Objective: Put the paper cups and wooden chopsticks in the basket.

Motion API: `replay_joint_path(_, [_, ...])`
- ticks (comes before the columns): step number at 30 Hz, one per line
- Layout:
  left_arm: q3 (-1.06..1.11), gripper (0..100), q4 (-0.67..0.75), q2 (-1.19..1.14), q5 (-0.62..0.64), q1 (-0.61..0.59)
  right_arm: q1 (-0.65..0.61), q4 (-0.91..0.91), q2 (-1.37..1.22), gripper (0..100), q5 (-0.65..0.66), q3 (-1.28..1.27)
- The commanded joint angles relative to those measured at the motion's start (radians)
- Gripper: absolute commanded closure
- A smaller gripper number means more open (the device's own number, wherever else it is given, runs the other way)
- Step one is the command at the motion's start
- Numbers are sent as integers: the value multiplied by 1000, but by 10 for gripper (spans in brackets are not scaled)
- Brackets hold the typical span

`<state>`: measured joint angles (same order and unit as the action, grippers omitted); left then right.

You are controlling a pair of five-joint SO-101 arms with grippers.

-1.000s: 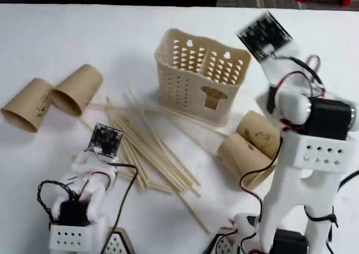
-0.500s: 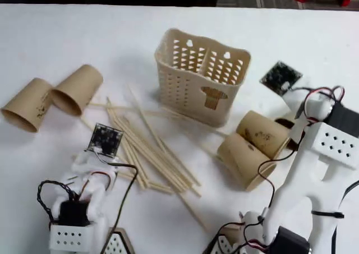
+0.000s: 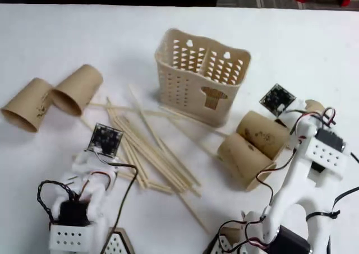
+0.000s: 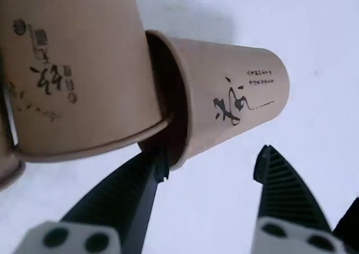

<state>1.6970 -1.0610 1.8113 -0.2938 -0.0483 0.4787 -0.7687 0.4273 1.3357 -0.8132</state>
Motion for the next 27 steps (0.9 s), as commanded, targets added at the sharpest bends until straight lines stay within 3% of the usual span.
replay_joint_path(1, [-5,976,32,10,-6,-4,10,191,19,747,8,-69])
replay_joint_path(6, [-5,976,31,10,-6,-5,15,455,19,763,3,-210])
replay_joint_path(10, [-5,976,29,10,-6,-5,22,607,19,871,5,-264])
replay_joint_path(18, [-5,976,28,10,-6,-5,39,662,22,978,6,-267])
replay_joint_path(27, [-5,976,28,10,-6,-5,82,920,21,979,-23,-267])
